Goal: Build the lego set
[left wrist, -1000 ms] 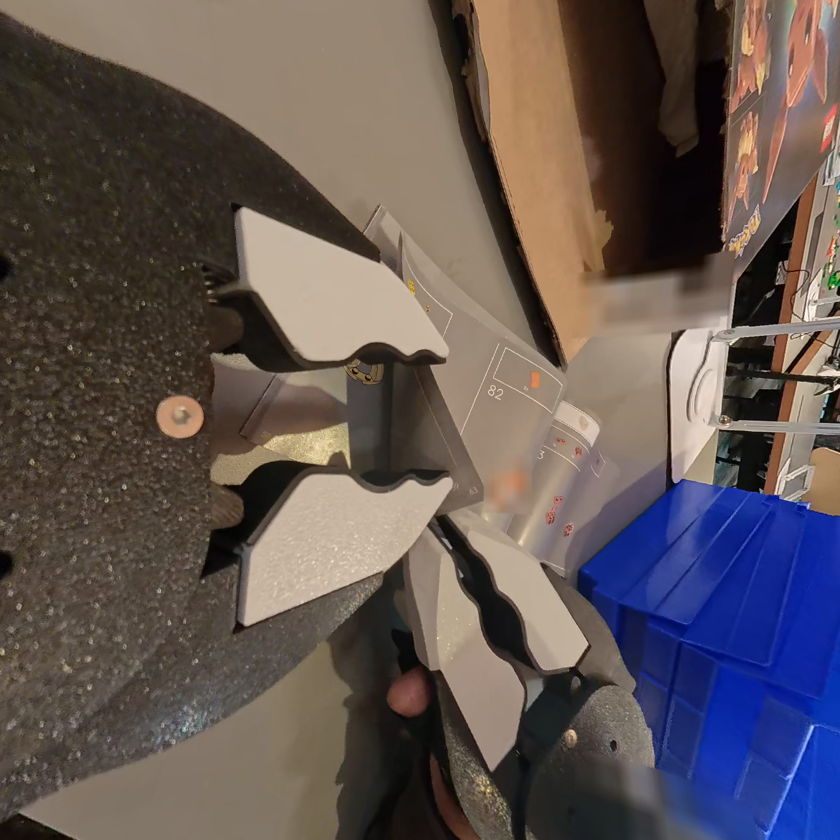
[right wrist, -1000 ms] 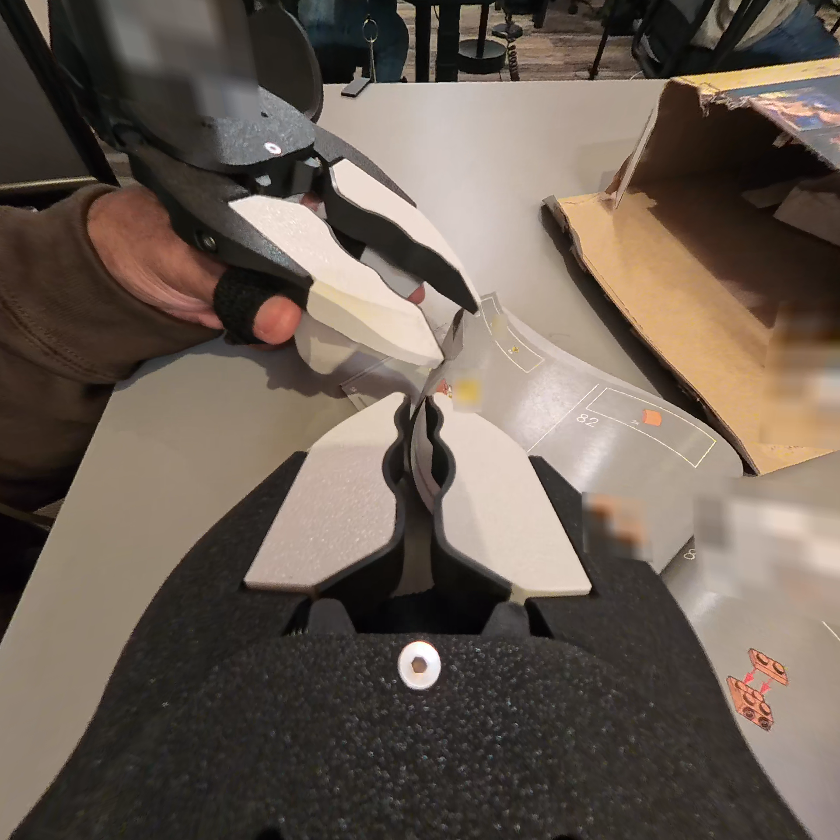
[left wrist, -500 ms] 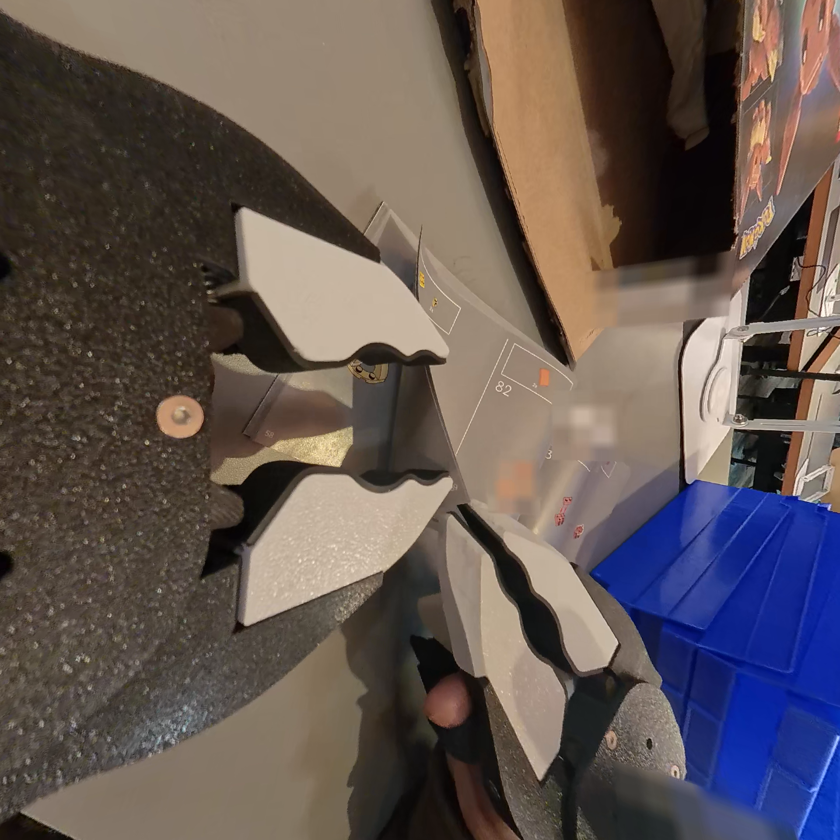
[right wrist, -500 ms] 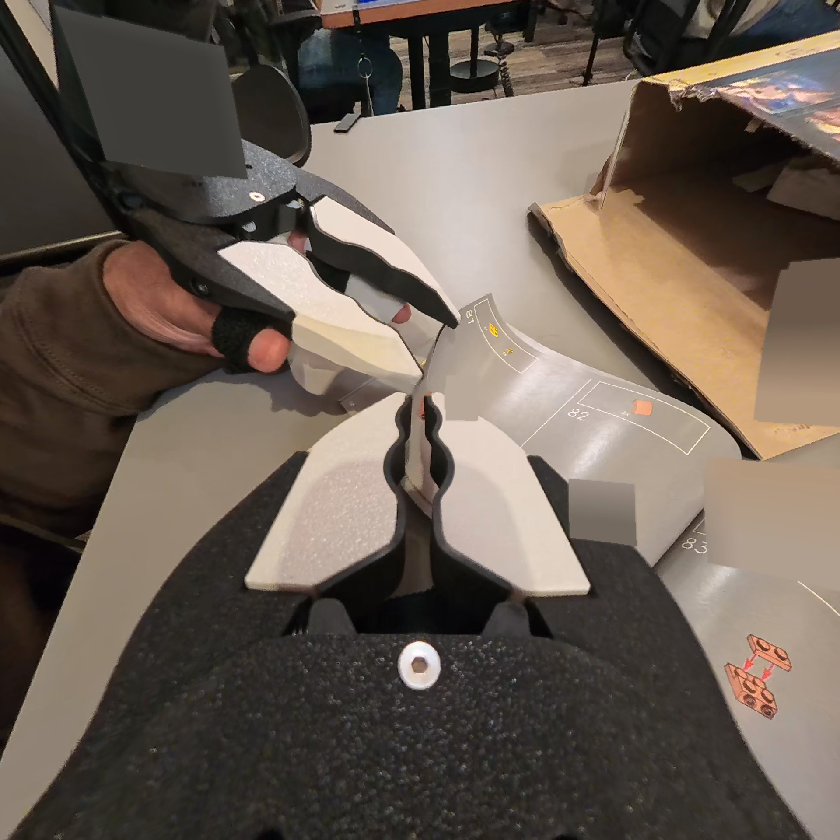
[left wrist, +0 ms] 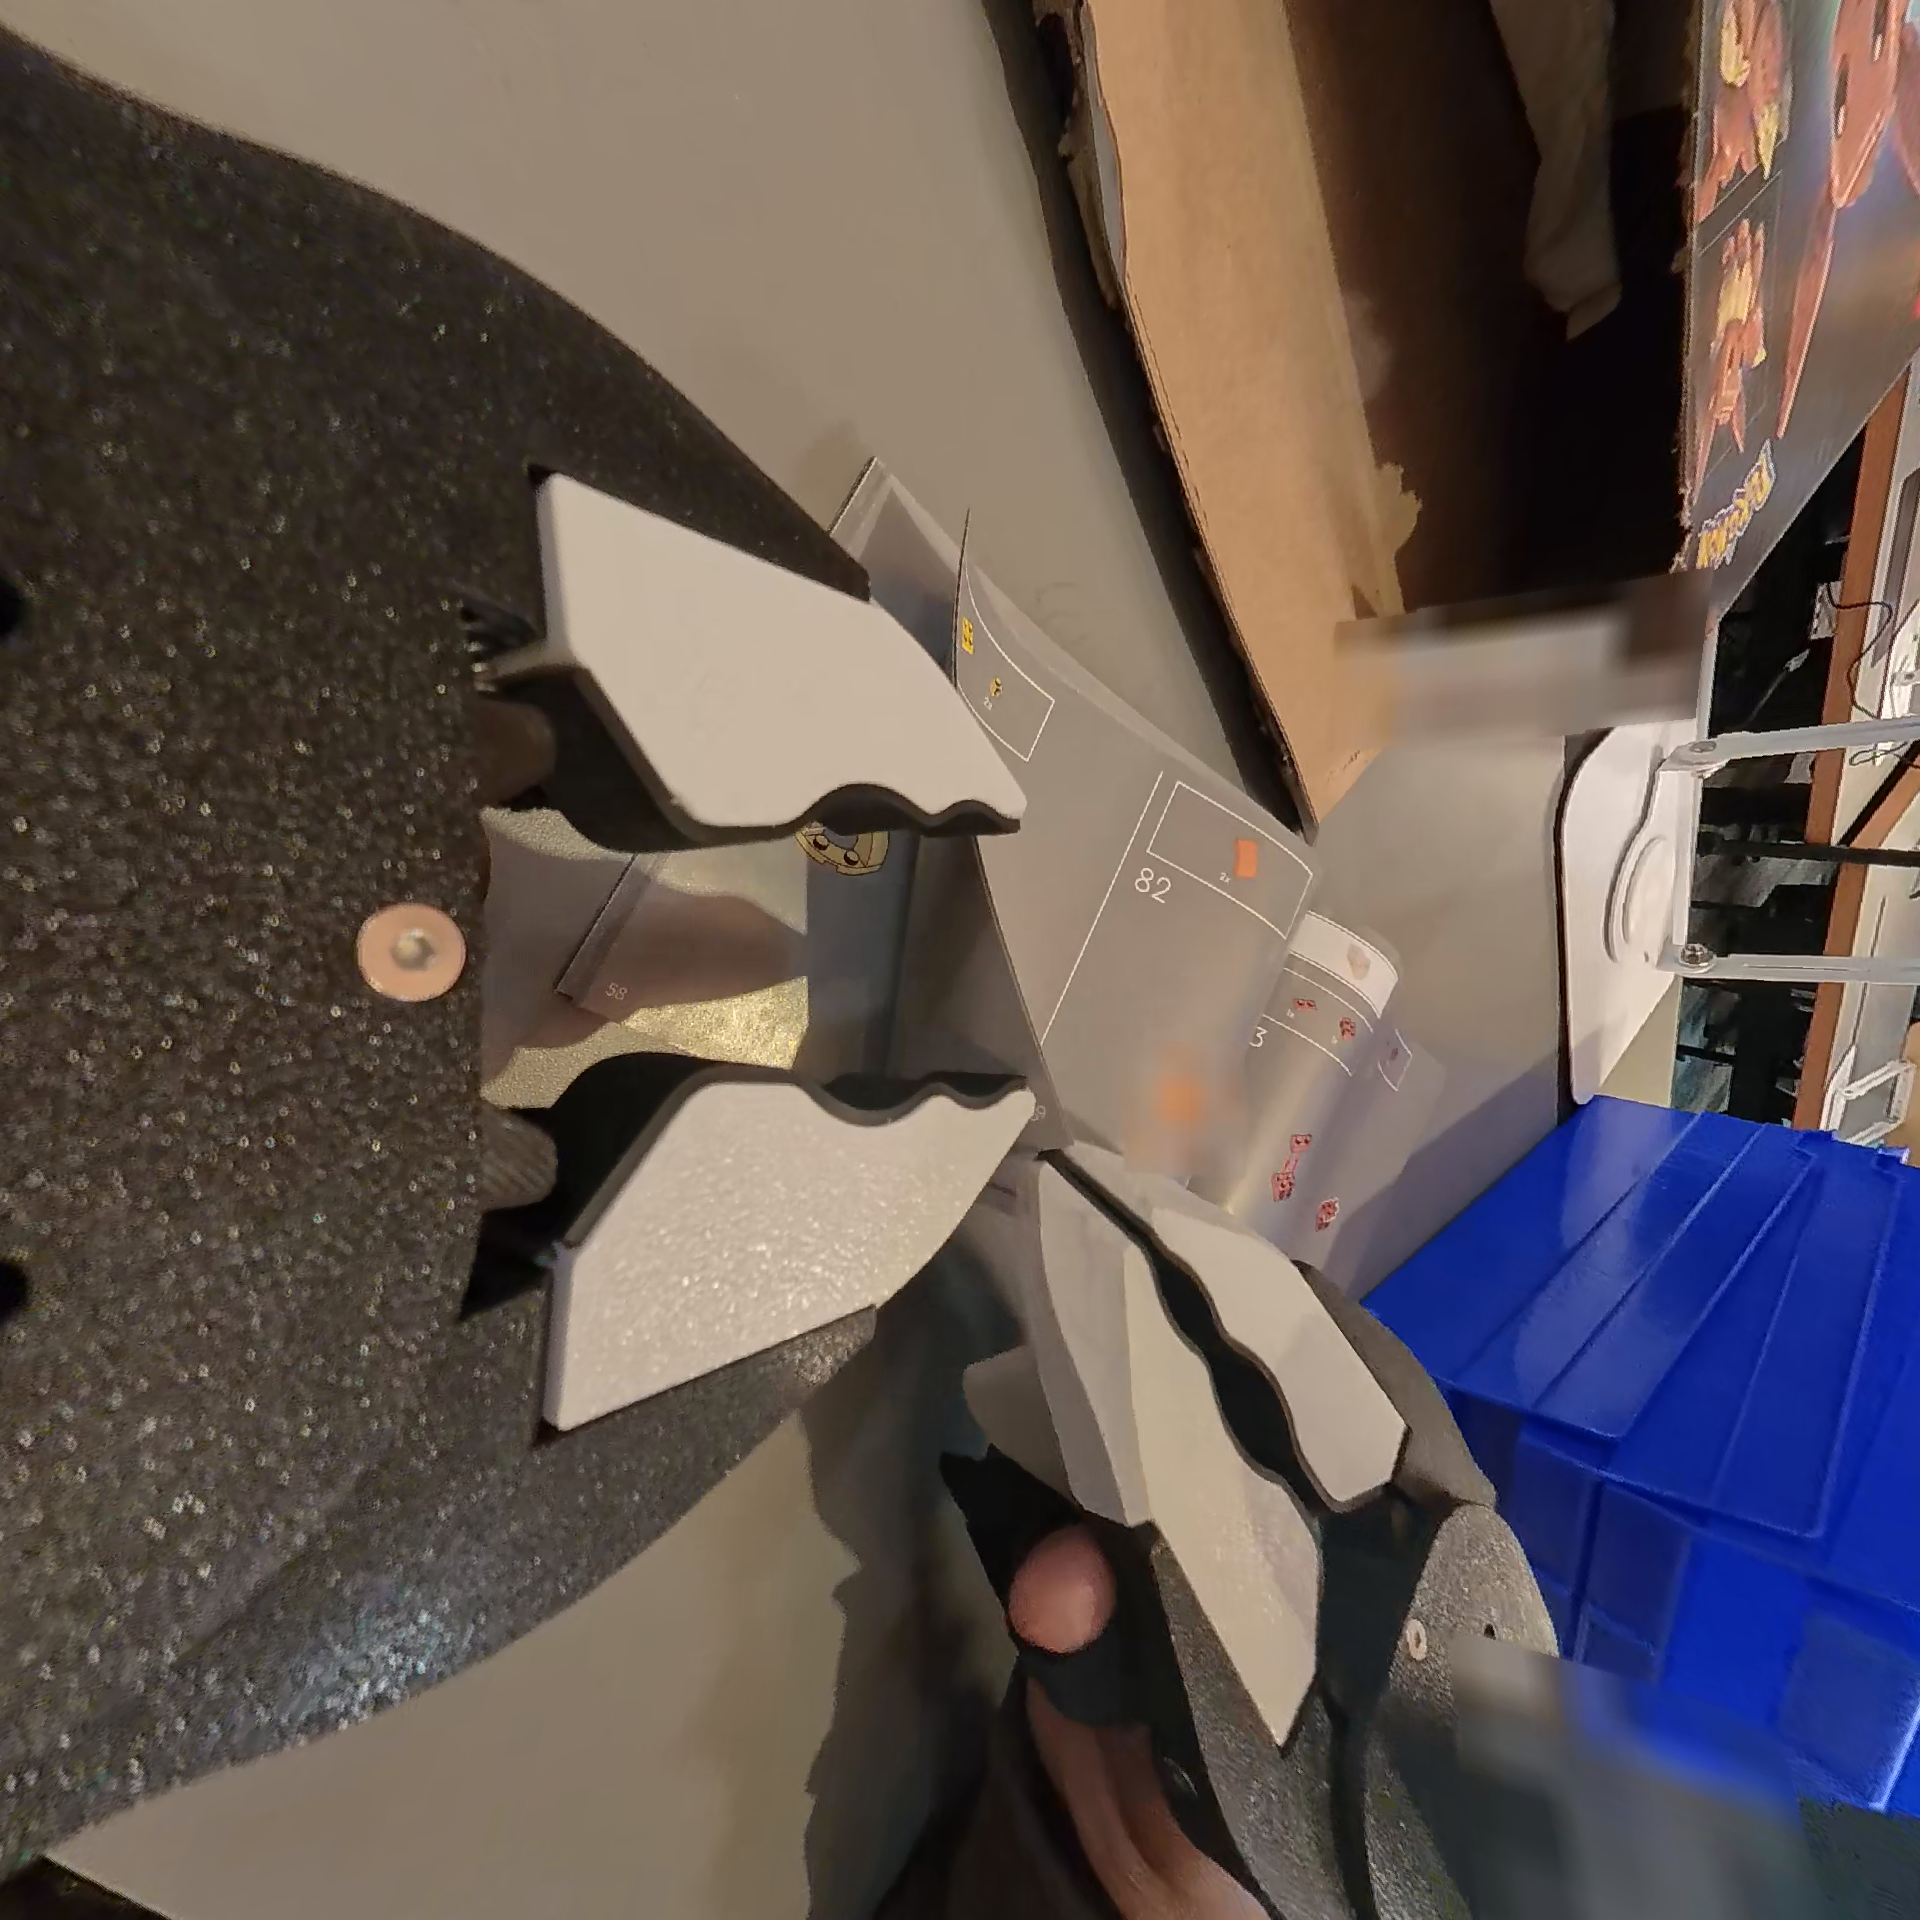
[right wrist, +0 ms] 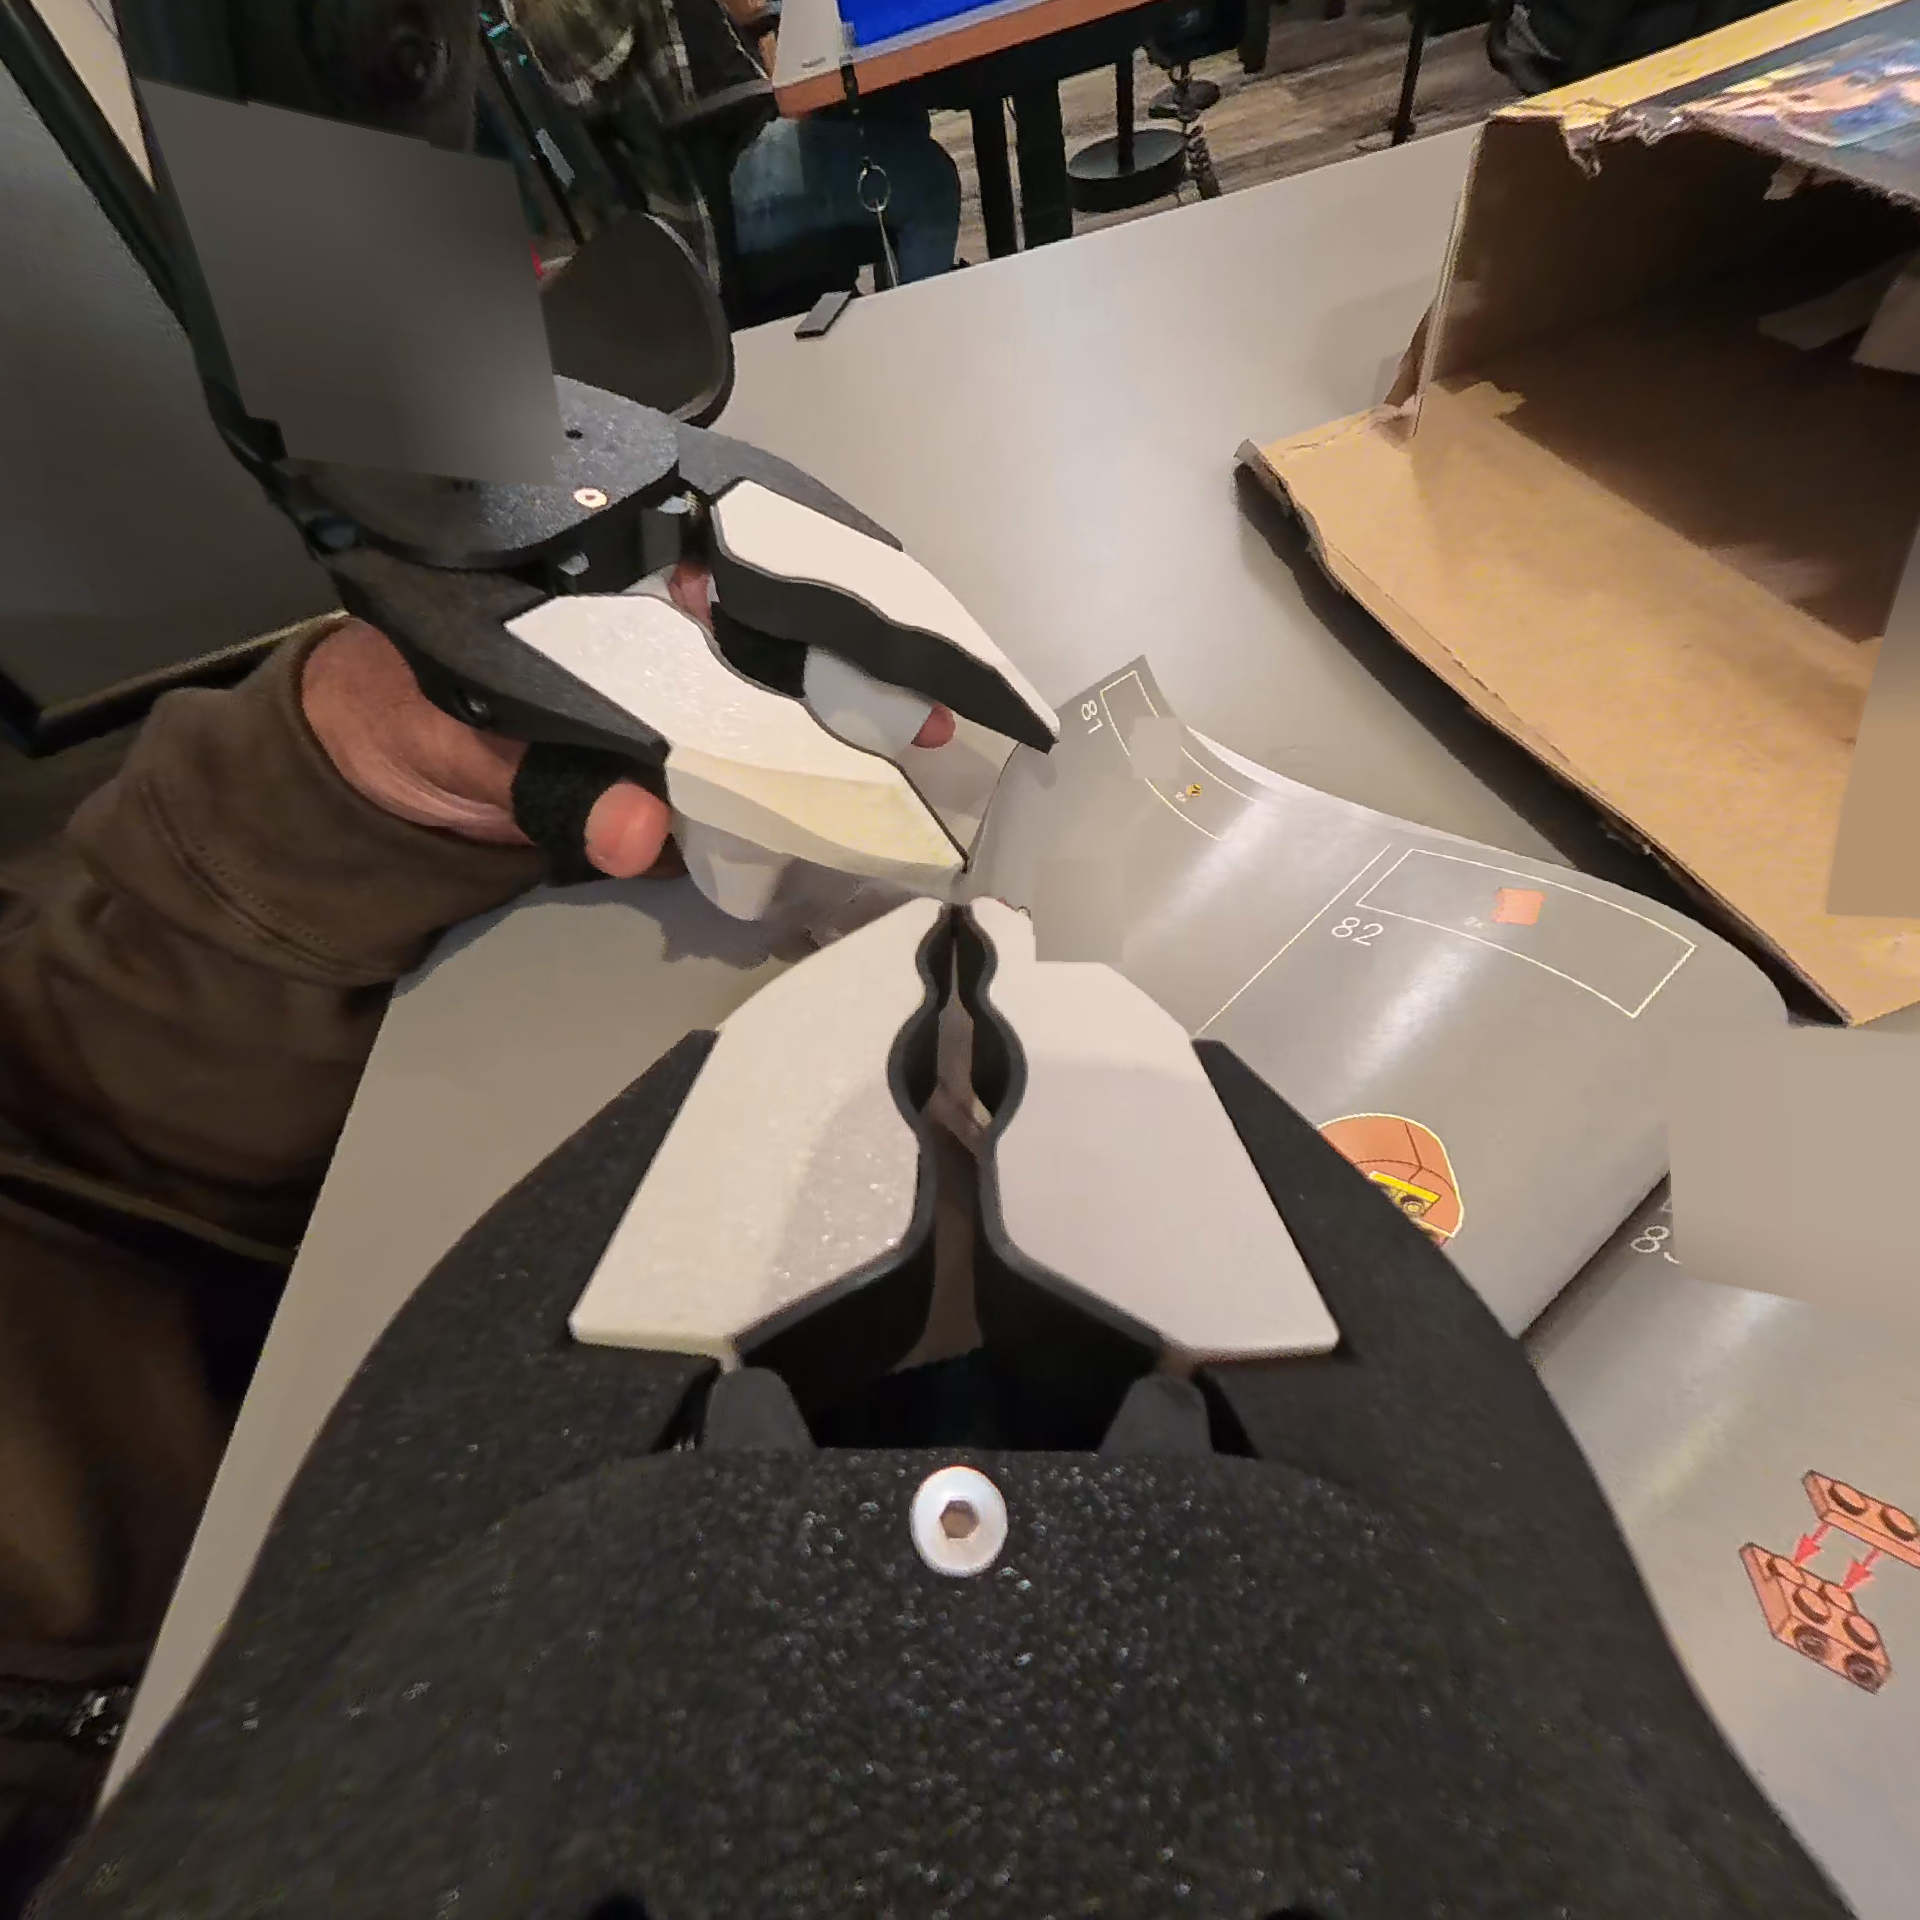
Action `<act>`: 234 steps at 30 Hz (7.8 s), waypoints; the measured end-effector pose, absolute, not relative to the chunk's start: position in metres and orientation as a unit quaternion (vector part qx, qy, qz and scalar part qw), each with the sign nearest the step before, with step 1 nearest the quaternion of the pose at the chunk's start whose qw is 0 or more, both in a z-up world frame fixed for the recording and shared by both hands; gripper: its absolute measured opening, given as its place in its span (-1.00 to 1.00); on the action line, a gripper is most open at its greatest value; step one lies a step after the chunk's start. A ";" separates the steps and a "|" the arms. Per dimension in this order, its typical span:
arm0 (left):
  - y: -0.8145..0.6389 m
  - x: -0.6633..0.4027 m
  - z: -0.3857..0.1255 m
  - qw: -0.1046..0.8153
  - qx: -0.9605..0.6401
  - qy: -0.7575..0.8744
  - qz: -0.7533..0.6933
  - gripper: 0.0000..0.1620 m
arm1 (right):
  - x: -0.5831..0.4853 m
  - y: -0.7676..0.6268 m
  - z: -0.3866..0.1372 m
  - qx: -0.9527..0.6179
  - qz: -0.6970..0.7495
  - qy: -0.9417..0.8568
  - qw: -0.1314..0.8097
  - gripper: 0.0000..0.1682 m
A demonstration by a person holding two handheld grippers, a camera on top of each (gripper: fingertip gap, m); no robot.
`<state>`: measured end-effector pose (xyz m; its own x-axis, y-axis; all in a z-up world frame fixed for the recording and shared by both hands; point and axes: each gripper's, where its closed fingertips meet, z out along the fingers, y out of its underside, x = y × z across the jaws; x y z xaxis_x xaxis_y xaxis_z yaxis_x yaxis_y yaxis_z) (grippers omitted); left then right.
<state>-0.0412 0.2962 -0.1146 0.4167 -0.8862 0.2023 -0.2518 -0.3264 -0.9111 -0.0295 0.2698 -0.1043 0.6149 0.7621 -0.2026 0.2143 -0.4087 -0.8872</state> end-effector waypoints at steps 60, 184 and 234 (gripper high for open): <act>0.293 -0.040 -0.116 0.426 -0.721 0.406 -0.365 -0.47 | -0.035 0.276 -0.097 -0.783 0.343 -0.269 0.444 -1.00; 0.293 -0.053 -0.117 0.426 -0.714 0.425 -0.358 -0.47 | -0.051 0.267 -0.104 -0.766 0.194 -0.405 0.459 -0.92; 0.293 -0.051 -0.123 0.421 -0.723 0.434 -0.334 -0.50 | -0.066 0.253 -0.109 -0.710 0.103 -0.473 0.511 -0.70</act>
